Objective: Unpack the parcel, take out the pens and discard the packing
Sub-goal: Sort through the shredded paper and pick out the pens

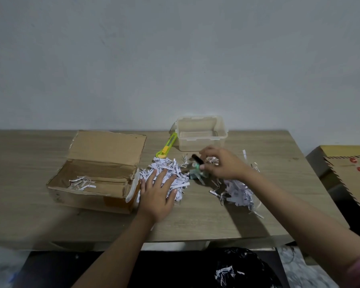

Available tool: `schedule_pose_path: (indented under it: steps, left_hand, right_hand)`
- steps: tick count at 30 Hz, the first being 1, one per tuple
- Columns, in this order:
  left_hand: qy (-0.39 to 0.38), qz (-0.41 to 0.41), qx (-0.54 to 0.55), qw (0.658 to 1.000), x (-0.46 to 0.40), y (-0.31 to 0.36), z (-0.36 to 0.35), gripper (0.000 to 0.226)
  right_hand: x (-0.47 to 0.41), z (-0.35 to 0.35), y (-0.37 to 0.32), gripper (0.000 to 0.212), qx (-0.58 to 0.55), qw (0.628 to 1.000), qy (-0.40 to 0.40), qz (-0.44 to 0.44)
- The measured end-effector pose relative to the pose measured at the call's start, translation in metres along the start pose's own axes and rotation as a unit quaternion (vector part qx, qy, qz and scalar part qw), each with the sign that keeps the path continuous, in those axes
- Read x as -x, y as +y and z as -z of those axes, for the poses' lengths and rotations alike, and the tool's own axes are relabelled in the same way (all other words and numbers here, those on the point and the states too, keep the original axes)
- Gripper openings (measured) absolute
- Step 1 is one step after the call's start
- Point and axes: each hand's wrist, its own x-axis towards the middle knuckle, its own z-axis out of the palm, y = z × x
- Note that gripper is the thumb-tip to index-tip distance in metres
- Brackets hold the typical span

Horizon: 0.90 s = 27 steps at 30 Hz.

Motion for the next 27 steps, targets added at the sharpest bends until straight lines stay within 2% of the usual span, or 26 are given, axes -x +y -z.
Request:
schedule_pose_path:
  steps: [2,5,8,11,13,15,17,20,25,27]
  left_hand:
    - [-0.008,0.000,-0.002,1.000,0.000,-0.001,0.000,0.058]
    - [-0.003,0.001,-0.001,1.000,0.000,-0.002,0.000,0.056]
    - [-0.005,-0.002,-0.003,1.000,-0.001,-0.003,-0.001,0.058]
    - [-0.004,-0.003,-0.003,1.000,0.000,-0.003,0.000,0.059]
    - [0.000,-0.004,-0.007,1.000,0.000,-0.002,0.000,0.059]
    - [0.001,-0.006,-0.011,1.000,0.000,-0.002,0.000,0.059]
    - [0.005,-0.008,-0.011,1.000,0.000,-0.001,-0.001,0.059]
    - [0.017,-0.008,-0.013,1.000,0.000,0.000,-0.001,0.057]
    - [0.018,-0.013,-0.011,1.000,-0.001,-0.002,-0.003,0.055]
    - [0.017,-0.012,-0.010,1.000,-0.001,-0.002,-0.003,0.055]
  right_hand:
    - [0.005,0.012,-0.004,0.018,-0.083,0.994,0.067,-0.022]
    - [0.017,0.033,-0.010,0.009,-0.263,0.951,0.157,-0.046]
    - [0.031,0.060,-0.001,0.009,-0.314,0.907,0.272,-0.062]
    - [0.052,0.081,0.029,0.012,-0.200,0.907,0.344,-0.139]
    - [0.069,0.083,0.058,0.017,-0.048,0.919,0.323,-0.220]
    - [0.086,0.076,0.087,0.024,0.051,0.919,0.269,-0.285]
    - [0.096,0.064,0.106,0.026,0.071,0.915,0.223,-0.330]
    - [0.099,0.043,0.123,0.027,0.085,0.915,0.194,-0.343]
    - [0.094,0.026,0.121,0.041,0.091,0.897,0.214,-0.375]
    - [0.087,0.025,0.102,0.042,0.111,0.901,0.251,-0.337]
